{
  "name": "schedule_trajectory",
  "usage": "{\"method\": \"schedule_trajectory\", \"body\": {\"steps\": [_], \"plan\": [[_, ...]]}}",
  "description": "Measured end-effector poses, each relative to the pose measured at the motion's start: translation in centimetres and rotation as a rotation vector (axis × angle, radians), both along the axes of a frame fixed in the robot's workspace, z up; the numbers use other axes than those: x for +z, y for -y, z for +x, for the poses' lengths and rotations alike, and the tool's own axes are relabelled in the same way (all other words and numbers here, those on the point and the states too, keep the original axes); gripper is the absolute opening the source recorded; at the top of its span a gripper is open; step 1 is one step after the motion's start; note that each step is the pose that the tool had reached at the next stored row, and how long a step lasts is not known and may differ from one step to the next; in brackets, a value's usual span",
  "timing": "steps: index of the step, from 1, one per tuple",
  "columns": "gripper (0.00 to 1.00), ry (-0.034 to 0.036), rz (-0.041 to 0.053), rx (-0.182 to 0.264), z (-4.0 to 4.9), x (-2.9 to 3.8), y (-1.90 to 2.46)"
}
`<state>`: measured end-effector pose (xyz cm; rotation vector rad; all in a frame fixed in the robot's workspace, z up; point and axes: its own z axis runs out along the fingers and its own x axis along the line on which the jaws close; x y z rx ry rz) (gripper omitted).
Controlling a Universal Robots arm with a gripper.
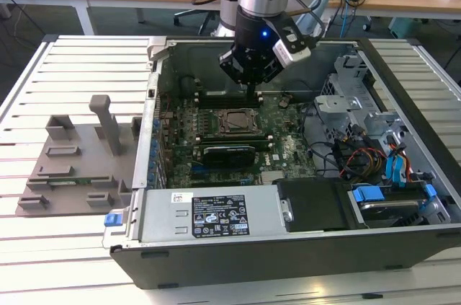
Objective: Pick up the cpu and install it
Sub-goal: 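Install the first cpu locking lever, then install the second cpu locking lever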
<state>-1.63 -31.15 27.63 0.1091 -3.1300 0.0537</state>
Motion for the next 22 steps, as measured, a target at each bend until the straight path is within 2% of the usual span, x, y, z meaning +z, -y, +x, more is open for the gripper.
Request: {"method": "schedule_trajectory", "body": {"steps": [9, 13, 14, 16, 17, 18, 19, 20, 21, 22], "plan": [[0.11, -0.0001, 0.0, 0.0, 0.0, 0.05, 0.02], [0.11, 0.0, 0.0167, 0.0, -0.09, 0.02, 0.91], [0.11, 0.0, 0.0249, 0.0, -0.13, 0.02, 1.18], [0.11, 0.0, 0.0559, 0.0, -0.18, 0.01, 1.95], [0.11, 0.0, 0.0674, 0.0, -0.19, 0.0, 2.22], [0.11, 0.0, 0.0737, 0.0, -0.2, 0.0, 2.4], [0.11, 0.0, 0.0842, 0.0, -0.22, -0.02, 2.78], [0.11, 0.0, 0.1108, 0.0, -0.25, -0.04, 3.46], [0.11, 0.0, 0.1449, 0.0, -0.31, -0.06, 4.04], [0.11, 0.0, 0.1558, 0.0, -0.33, -0.07, 4.23]]}}
